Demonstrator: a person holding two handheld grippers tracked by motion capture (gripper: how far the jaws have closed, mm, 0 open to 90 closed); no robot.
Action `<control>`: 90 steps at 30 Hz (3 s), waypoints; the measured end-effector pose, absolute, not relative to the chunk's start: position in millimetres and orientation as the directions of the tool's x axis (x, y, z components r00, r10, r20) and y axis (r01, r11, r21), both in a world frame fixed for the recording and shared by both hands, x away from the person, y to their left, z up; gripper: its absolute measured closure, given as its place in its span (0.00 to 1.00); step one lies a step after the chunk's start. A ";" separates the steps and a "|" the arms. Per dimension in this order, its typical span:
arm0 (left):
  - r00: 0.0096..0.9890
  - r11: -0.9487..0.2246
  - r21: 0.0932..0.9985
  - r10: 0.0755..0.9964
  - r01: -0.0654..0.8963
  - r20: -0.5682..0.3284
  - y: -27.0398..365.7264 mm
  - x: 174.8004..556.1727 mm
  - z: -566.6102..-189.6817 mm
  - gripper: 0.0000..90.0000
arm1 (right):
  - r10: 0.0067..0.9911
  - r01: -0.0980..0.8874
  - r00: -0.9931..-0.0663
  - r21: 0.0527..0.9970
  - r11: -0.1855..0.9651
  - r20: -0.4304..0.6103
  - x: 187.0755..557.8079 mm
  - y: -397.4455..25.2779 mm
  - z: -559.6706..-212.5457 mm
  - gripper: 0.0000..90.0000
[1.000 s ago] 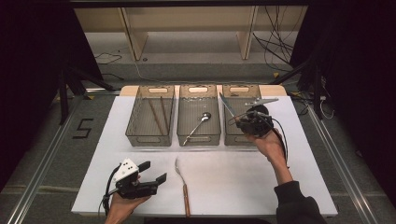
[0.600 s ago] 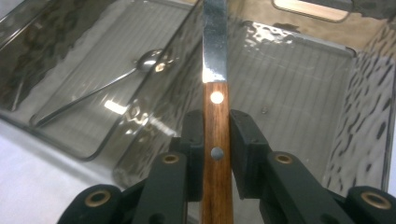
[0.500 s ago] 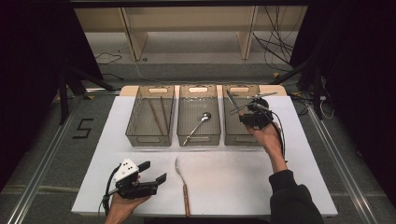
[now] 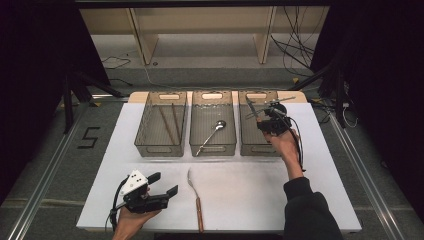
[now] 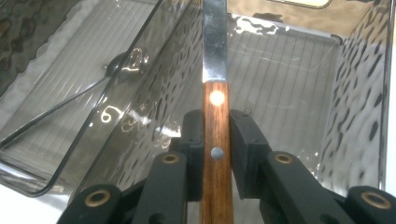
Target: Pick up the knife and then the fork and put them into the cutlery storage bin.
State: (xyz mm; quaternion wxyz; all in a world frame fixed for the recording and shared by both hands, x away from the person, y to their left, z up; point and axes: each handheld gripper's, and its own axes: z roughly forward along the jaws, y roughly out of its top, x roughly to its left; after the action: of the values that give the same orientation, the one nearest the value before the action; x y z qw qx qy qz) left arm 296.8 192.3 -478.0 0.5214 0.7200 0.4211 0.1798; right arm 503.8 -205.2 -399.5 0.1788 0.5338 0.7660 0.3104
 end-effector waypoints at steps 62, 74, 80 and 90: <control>0.553 -0.078 0.908 0.814 0.412 -0.181 195.8 296.9 -477.3 0.20 | 0.664 0.524 -0.741 0.703 0.481 0.098 353.3 -108.0 -417.9 0.33; 0.555 -0.082 0.910 0.814 0.407 -0.175 195.3 296.5 -476.9 0.20 | 0.609 0.504 -0.787 0.672 0.542 0.098 335.3 -85.7 -429.8 0.32; 0.552 -0.078 0.910 0.815 0.406 -0.176 196.1 296.6 -477.0 0.20 | 0.593 0.498 -0.799 0.658 0.564 0.097 330.3 -78.0 -435.3 0.32; 0.550 -0.076 0.911 0.816 0.405 -0.177 196.0 296.4 -477.0 0.20 | 0.559 0.484 -0.824 0.628 0.609 0.092 321.9 -64.0 -445.4 0.32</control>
State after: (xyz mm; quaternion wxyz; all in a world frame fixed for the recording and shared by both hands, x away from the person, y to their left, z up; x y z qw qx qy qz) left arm 296.4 196.0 -477.0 0.5247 0.7068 0.4322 0.1958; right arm 321.9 -64.0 -445.4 0.0566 0.2913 0.8953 0.3323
